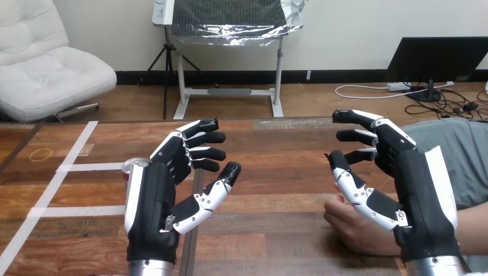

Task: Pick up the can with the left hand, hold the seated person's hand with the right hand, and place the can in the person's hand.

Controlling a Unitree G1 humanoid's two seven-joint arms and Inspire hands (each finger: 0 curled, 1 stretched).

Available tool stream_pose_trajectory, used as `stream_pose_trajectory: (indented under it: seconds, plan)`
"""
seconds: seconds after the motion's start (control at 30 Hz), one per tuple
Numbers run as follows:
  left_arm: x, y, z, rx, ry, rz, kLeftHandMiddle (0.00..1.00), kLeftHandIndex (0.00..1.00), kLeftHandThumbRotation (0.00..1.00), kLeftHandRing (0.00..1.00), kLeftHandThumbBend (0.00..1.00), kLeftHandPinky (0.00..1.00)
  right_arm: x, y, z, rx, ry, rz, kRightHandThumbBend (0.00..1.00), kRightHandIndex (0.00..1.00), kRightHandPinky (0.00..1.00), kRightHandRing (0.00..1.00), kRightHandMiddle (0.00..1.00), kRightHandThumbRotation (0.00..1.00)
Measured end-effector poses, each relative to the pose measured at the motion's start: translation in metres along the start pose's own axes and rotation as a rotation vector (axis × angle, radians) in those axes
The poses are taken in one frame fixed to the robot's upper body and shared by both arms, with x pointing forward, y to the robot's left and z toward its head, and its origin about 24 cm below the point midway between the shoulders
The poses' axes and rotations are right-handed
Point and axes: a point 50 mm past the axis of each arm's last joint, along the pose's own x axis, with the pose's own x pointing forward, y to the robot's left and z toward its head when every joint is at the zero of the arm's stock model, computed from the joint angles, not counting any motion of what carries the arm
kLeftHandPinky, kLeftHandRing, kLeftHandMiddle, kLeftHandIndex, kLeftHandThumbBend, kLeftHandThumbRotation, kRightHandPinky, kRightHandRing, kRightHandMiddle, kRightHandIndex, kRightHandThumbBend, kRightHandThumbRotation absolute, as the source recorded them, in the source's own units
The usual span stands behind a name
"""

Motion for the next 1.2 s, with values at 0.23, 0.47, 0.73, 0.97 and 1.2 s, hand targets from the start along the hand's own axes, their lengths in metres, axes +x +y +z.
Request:
stream_pose_trajectory:
  seconds: [0.23, 0.47, 0.73, 0.97, 1.2]
  plan:
    - [0.0000, -0.0002, 0.0000, 0.000, 0.000, 0.000, 0.67, 0.70, 0.05, 0.59, 0.50, 0.53, 0.0000, -0.0008, -0.0002, -0.005, 0.000, 0.003, 0.38, 0.72, 0.56, 0.72, 0.81, 0.00]
    - [0.0000, -0.0004, 0.0000, 0.001, 0.000, 0.000, 0.67, 0.70, 0.05, 0.60, 0.50, 0.54, -0.0001, -0.0017, -0.0004, -0.007, 0.001, 0.001, 0.38, 0.72, 0.56, 0.72, 0.81, 0.00]
    - [0.0000, -0.0007, 0.0001, 0.001, 0.000, -0.001, 0.67, 0.70, 0.05, 0.60, 0.50, 0.54, -0.0001, -0.0020, -0.0006, -0.009, 0.001, 0.002, 0.38, 0.71, 0.56, 0.72, 0.81, 0.00]
    - [0.0000, -0.0010, 0.0000, 0.000, 0.001, -0.002, 0.67, 0.69, 0.06, 0.60, 0.50, 0.54, -0.0001, -0.0024, -0.0007, -0.012, 0.002, 0.006, 0.38, 0.71, 0.56, 0.72, 0.81, 0.00]
    - [0.0000, -0.0013, 0.0001, 0.000, 0.001, -0.004, 0.67, 0.69, 0.04, 0.60, 0.50, 0.54, -0.0001, -0.0026, -0.0008, -0.015, 0.001, 0.010, 0.38, 0.71, 0.56, 0.72, 0.81, 0.00]
